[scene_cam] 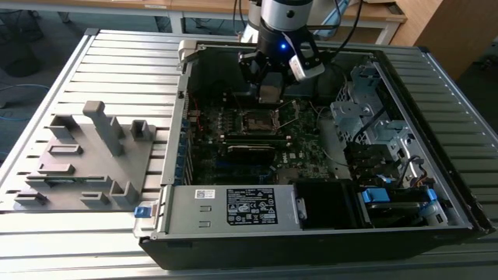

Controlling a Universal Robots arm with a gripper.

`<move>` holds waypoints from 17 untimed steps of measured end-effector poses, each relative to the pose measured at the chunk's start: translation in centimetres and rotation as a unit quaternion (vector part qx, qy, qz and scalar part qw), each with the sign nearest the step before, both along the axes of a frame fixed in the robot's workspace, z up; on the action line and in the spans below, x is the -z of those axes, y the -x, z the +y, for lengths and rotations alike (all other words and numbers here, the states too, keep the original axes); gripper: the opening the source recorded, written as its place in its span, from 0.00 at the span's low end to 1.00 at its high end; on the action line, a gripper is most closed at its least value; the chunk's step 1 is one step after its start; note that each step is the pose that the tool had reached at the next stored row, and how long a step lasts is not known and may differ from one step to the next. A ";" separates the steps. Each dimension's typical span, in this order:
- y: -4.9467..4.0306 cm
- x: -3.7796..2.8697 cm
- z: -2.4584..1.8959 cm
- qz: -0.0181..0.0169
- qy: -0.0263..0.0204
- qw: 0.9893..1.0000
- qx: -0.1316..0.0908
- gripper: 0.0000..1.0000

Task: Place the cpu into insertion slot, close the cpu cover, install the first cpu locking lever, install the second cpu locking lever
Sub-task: 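Place the cpu into insertion slot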

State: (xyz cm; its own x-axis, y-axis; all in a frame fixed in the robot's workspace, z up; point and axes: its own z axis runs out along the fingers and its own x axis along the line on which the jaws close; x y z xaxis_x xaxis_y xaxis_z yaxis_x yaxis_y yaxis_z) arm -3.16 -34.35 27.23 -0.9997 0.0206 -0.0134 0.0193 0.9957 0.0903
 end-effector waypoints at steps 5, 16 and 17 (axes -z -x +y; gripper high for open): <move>0.00 0.18 0.00 0.000 0.000 1.000 0.000 0.54; 0.00 0.41 0.00 0.000 0.000 1.000 0.000 0.54; 0.00 0.43 0.00 0.000 0.000 1.000 0.000 0.54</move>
